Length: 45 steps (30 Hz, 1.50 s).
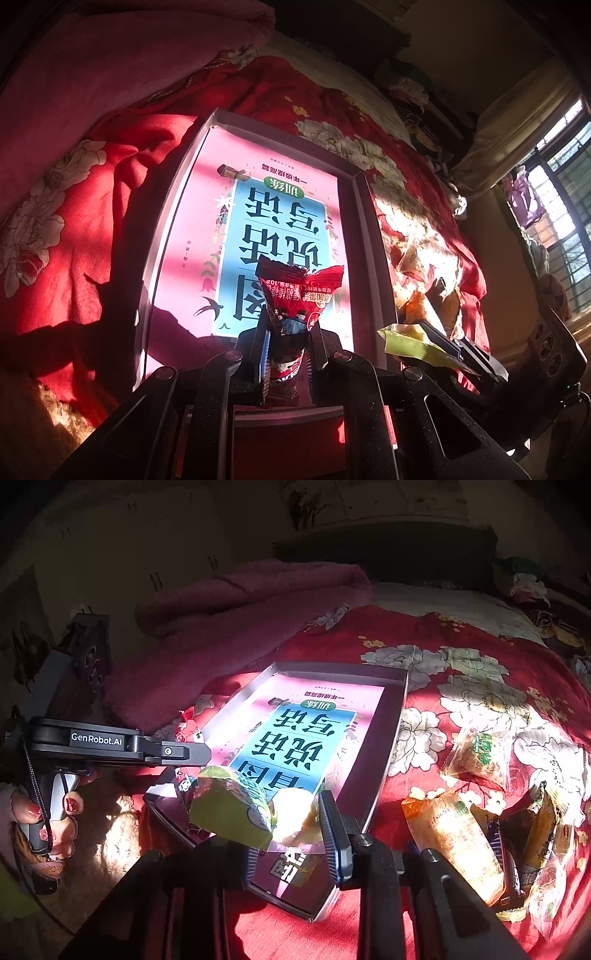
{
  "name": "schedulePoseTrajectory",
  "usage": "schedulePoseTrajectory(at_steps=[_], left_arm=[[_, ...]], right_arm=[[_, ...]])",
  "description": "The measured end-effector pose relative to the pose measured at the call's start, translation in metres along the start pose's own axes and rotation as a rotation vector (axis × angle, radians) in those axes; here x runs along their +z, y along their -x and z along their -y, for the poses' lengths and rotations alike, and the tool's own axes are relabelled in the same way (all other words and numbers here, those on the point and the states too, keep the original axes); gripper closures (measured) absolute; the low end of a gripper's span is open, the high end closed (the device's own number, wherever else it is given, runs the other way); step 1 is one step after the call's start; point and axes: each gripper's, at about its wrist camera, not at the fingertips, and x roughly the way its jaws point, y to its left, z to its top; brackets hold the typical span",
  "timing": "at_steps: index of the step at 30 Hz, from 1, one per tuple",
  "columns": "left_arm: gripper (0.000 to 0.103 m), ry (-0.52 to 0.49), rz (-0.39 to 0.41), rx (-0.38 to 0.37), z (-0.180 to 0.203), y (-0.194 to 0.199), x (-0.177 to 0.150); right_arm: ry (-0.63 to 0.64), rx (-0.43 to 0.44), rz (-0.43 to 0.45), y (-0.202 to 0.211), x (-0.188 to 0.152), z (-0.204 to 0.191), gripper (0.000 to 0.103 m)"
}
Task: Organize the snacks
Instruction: 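Lower the green packet into the box with the right tool while the left tool releases the red one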
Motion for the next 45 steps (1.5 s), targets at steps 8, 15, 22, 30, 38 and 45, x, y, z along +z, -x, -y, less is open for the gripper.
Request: schedulePoseTrajectory(at_steps=[8,15,22,30,38,45], left_arm=[[0.087,-0.004,-0.009,0.038,-0.004,-0.004,-0.003],[0.087,-0.001,-0.002,0.053,-0.007,-0.005,-0.002],[0.087,0.001,0.004,0.066,-0.011,-0.010,0.000],[0.087,0.013,0.028,0.052,-0.016,-0.011,0.002],[0.087,0.027,0.036,0.028,-0.018,-0.011,0.002],[0.086,0.020,0.041,0.009,-0.014,-0.010,0.003]], right_arm=[[0.019,-0.016,-0.027,-0.010,-0.006,-0.004,0.073],[0.034,-0.052,-0.056,-0.021,-0.013,-0.004,0.073],[0.057,-0.075,-0.077,-0.030,-0.018,-0.008,0.072],[0.068,-0.051,-0.088,-0.034,-0.021,-0.010,0.071],[0.044,-0.031,-0.087,-0.030,-0.022,-0.006,0.070],[0.034,-0.008,-0.075,-0.022,-0.021,-0.006,0.066]])
